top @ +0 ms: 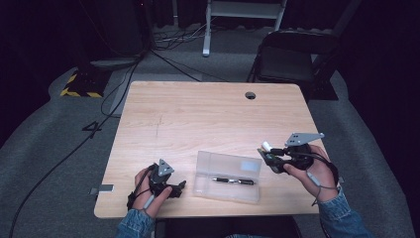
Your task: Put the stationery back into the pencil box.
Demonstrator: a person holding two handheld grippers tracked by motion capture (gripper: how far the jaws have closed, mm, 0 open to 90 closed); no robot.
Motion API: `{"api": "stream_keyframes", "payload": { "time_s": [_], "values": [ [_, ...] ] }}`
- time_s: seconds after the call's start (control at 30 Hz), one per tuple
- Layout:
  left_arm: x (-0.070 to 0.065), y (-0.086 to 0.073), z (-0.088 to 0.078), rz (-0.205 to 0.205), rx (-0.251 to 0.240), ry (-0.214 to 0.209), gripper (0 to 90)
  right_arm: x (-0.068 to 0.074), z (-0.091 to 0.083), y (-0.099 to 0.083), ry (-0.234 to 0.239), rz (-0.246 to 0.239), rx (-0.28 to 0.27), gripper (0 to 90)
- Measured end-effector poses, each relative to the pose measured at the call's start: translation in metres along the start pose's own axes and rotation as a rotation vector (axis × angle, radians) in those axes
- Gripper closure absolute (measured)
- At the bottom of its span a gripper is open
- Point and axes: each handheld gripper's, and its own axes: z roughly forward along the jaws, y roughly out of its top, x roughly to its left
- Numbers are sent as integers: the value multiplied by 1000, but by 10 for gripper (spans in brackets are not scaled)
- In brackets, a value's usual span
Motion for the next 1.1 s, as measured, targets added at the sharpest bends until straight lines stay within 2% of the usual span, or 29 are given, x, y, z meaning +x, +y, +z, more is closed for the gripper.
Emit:
{"api": "stream_keyframes", "payload": {
  "time_s": [0.27,0.47,0.57,0.63,0.87,0.93,1.1],
  "values": [
    [0,1,1,5,4,-2,101,20,10,6,75,-39,-2,529],
    [0,1,1,0,7,-5,96,28,18,8,116,-62,9,529],
    [-1,1,2,-9,9,-9,92,36,26,7,144,-84,22,528],
    [0,2,2,6,14,-2,81,39,30,6,159,-89,32,529],
    [0,2,2,0,11,-5,76,47,47,1,205,-114,75,528],
    [0,2,2,11,11,-2,76,50,52,0,220,-124,90,528],
    [0,2,2,8,9,-3,76,53,62,-4,252,-160,128,528]
  ]
}}
